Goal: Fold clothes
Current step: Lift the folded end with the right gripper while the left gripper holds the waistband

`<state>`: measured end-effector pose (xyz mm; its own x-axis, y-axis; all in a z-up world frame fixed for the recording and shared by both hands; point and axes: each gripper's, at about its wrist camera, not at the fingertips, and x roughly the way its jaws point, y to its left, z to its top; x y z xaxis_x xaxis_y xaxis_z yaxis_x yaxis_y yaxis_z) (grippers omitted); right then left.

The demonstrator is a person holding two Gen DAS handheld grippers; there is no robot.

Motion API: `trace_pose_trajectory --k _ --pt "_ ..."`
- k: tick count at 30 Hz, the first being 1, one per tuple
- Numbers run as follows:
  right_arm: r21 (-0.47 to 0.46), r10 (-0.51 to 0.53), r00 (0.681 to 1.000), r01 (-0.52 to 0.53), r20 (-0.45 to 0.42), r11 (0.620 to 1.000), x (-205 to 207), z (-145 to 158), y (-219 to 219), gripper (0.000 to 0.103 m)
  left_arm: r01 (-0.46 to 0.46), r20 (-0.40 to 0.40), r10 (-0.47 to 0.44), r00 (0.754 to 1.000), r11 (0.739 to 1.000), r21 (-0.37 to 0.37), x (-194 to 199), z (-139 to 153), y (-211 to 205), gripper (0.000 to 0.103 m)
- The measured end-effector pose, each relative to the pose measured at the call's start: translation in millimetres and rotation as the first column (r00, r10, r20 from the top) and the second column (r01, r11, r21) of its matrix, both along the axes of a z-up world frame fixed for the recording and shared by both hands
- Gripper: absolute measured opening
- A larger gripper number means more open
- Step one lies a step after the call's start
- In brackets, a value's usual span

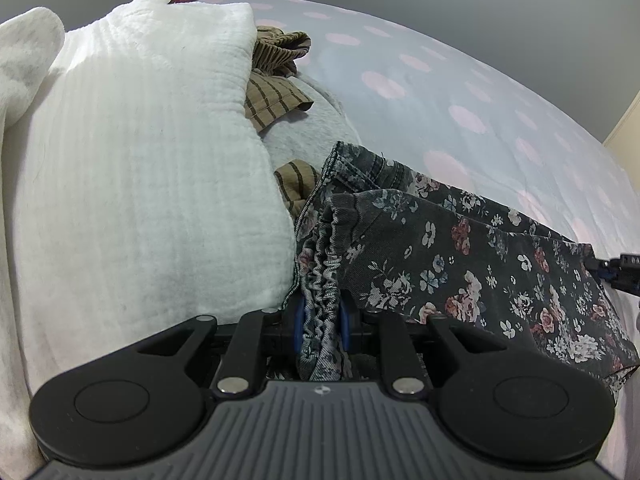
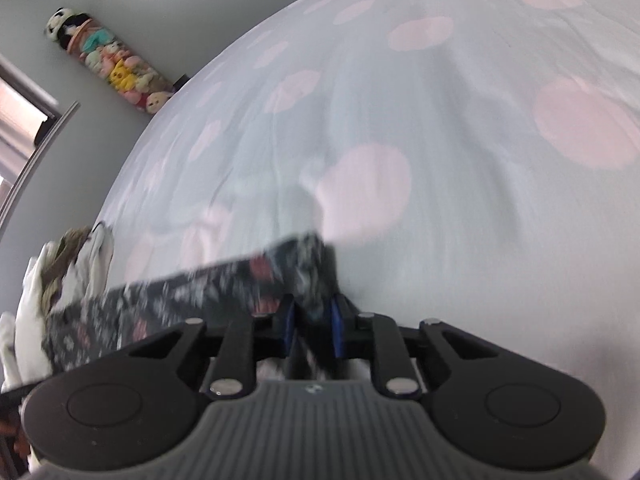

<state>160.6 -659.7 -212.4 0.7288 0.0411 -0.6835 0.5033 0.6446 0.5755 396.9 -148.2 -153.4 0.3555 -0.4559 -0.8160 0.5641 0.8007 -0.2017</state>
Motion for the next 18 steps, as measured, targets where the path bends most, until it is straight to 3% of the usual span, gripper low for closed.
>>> trace_pose_trajectory --k 4,8,14,16,18 --pt "0.050 -0.032 0.999 0.031 0.024 0.998 -1 -3 -5 0.018 0.001 0.000 -0.001 1.000 1.000 -0.003 0 0 1 0.017" --pt "0.105 0.038 0.998 -0.043 0.050 0.994 -22 -8 0 0.025 0.002 0.001 -0.002 1.000 1.000 -0.003 0 -1 1 0.017" --pt "0.197 0.128 0.988 -0.143 0.083 0.970 -58 -18 15 0.025 -0.004 0.002 0.004 1.000 1.000 -0.001 1 -2 0 0.017" --pt "0.205 0.140 0.987 -0.154 0.081 0.966 -60 -19 20 0.024 -0.015 0.004 0.015 1.000 1.000 0.003 0 -2 -1 0.017" --pt "0.207 0.147 0.986 -0.160 0.076 0.965 -60 -19 26 0.016 -0.021 0.009 0.021 1.000 1.000 0.014 -1 -1 -3 0.017"
